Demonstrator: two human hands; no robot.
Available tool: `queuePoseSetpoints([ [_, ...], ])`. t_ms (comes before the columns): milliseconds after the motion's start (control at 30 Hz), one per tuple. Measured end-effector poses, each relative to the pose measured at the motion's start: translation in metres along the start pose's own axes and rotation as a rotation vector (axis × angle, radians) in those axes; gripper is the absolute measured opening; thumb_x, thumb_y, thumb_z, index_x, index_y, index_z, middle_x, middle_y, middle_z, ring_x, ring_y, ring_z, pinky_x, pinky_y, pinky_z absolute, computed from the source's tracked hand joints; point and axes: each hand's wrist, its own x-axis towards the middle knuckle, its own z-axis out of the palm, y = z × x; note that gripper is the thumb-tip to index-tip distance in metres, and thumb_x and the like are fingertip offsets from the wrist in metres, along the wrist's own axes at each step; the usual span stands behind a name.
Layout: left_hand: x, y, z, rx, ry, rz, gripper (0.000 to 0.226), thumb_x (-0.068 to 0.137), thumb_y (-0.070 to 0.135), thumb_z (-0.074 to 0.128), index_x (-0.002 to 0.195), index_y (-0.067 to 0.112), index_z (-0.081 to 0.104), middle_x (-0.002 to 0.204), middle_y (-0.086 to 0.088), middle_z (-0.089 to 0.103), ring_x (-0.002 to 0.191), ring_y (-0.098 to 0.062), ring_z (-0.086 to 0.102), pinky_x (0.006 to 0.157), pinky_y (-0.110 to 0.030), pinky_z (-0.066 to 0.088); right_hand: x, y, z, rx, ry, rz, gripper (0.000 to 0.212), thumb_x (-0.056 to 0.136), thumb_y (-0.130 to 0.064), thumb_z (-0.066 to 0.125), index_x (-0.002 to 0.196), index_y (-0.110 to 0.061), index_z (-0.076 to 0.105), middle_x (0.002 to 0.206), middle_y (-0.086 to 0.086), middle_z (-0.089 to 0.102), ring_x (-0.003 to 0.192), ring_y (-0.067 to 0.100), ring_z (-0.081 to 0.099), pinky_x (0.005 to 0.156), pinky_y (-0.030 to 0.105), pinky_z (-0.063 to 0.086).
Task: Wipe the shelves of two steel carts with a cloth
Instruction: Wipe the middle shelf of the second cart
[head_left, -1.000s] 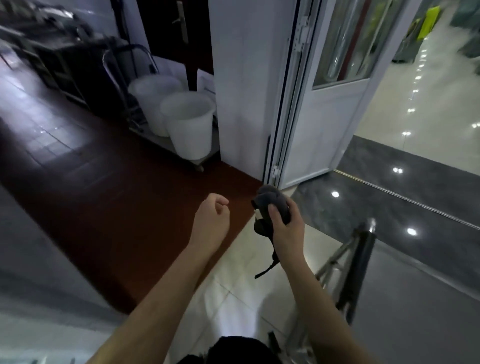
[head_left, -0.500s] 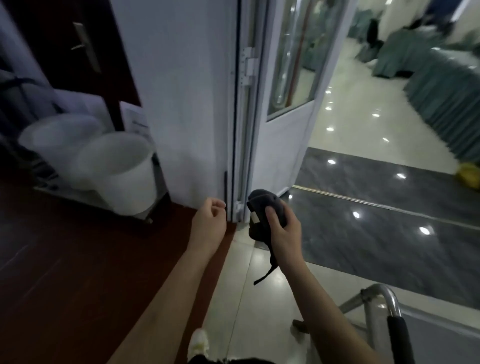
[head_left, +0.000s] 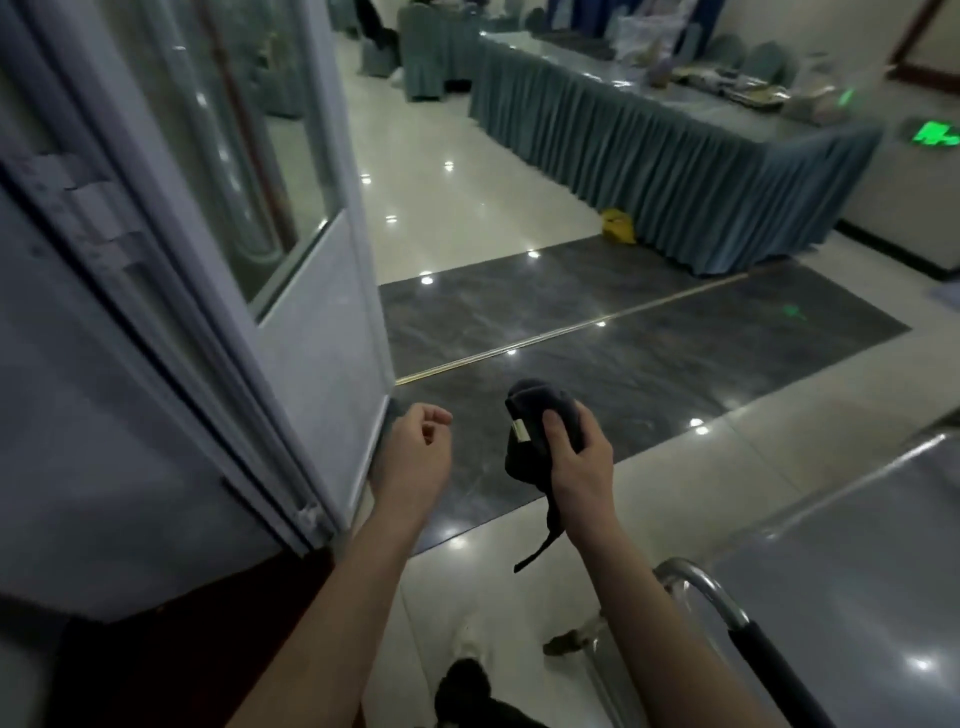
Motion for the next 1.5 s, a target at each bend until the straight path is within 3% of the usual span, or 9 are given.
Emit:
queuePoseSetpoints([
  [233, 0.151, 0.041, 0.093, 0.011, -0.19, 0.128, 0.02, 0.095, 0.012, 0.05, 0.093, 0.03, 0.06, 0.098, -0.005, 0.061, 0.077, -0.014, 0.054, 0.065, -0.024, 0.039, 0.16, 0.032, -0.002, 0.024, 0.208, 0.021, 0.016, 0.105, -0.024, 0.064, 0.117, -0.032, 0.071, 0.103, -0.017, 0.075, 0.1, 0.004, 0.07, 0.089, 0.03, 0.058],
  [400, 0.234, 0.086, 0.163, 0.01, -0.232, 0.188, 0.02, 0.095, 0.011, 0.049, 0.092, 0.028, 0.059, 0.101, 0.0, 0.057, 0.085, -0.011, 0.056, 0.07, -0.02, 0.039, 0.256, 0.034, -0.019, 0.051, 0.328, 0.022, 0.015, 0.107, -0.025, 0.061, 0.115, -0.034, 0.07, 0.104, -0.015, 0.075, 0.099, 0.004, 0.07, 0.081, 0.022, 0.057],
  [533, 0.282, 0.116, 0.23, -0.001, -0.382, 0.232, 0.021, 0.096, 0.01, 0.049, 0.094, 0.028, 0.058, 0.102, 0.001, 0.056, 0.084, -0.013, 0.056, 0.07, -0.022, 0.041, 0.309, 0.047, -0.052, 0.025, 0.45, 0.048, 0.016, 0.107, -0.029, 0.061, 0.119, -0.031, 0.072, 0.109, -0.008, 0.075, 0.107, 0.015, 0.07, 0.091, 0.037, 0.059],
  [767, 0.365, 0.174, 0.371, 0.06, -0.687, 0.362, 0.017, 0.099, 0.013, 0.049, 0.098, 0.026, 0.059, 0.104, 0.0, 0.056, 0.082, -0.005, 0.056, 0.062, -0.005, 0.039, 0.404, 0.062, -0.114, 0.006, 0.781, 0.063, 0.016, 0.108, -0.028, 0.058, 0.118, -0.033, 0.07, 0.109, -0.01, 0.075, 0.104, 0.008, 0.069, 0.084, 0.023, 0.057],
  [833, 0.39, 0.194, 0.41, 0.095, -0.764, 0.434, 0.017, 0.099, 0.013, 0.049, 0.098, 0.026, 0.059, 0.104, 0.001, 0.055, 0.085, -0.005, 0.055, 0.064, -0.007, 0.04, 0.434, 0.066, -0.131, 0.012, 0.888, 0.063, 0.018, 0.108, -0.03, 0.057, 0.121, -0.032, 0.07, 0.11, -0.012, 0.074, 0.103, 0.004, 0.068, 0.082, 0.019, 0.055],
  [967, 0.439, 0.235, 0.479, 0.171, -0.928, 0.553, 0.019, 0.099, 0.013, 0.048, 0.097, 0.03, 0.057, 0.107, 0.001, 0.055, 0.095, -0.013, 0.056, 0.08, -0.024, 0.046, 0.486, 0.074, -0.161, 0.055, 1.124, 0.119, 0.016, 0.106, -0.038, 0.059, 0.118, -0.038, 0.07, 0.107, -0.016, 0.074, 0.103, 0.005, 0.069, 0.092, 0.033, 0.057],
  [1067, 0.451, 0.267, 0.534, 0.181, -1.053, 0.616, 0.017, 0.1, 0.014, 0.049, 0.097, 0.029, 0.058, 0.107, 0.001, 0.057, 0.095, -0.014, 0.057, 0.082, -0.03, 0.049, 0.501, 0.071, -0.183, 0.101, 1.308, 0.13, 0.018, 0.106, -0.04, 0.06, 0.119, -0.035, 0.071, 0.107, -0.015, 0.075, 0.104, 0.008, 0.07, 0.09, 0.034, 0.058],
  [1267, 0.403, 0.293, 0.633, 0.177, -1.374, 0.685, 0.02, 0.098, 0.011, 0.049, 0.094, 0.029, 0.057, 0.104, 0.0, 0.058, 0.087, -0.013, 0.058, 0.063, -0.02, 0.039, 0.501, 0.082, -0.226, 0.129, 1.652, 0.134, 0.018, 0.107, -0.031, 0.06, 0.117, -0.025, 0.073, 0.108, -0.006, 0.076, 0.103, 0.011, 0.071, 0.084, 0.024, 0.054],
  [1500, 0.333, 0.264, 0.733, 0.308, -1.63, 0.773, 0.021, 0.099, 0.012, 0.046, 0.097, 0.029, 0.057, 0.104, -0.001, 0.059, 0.082, -0.017, 0.059, 0.062, -0.025, 0.044, 0.492, 0.129, -0.283, 0.272, 1.83, 0.117, 0.02, 0.109, -0.021, 0.055, 0.119, -0.016, 0.072, 0.105, 0.004, 0.075, 0.087, 0.006, 0.072, 0.069, 0.019, 0.055],
])
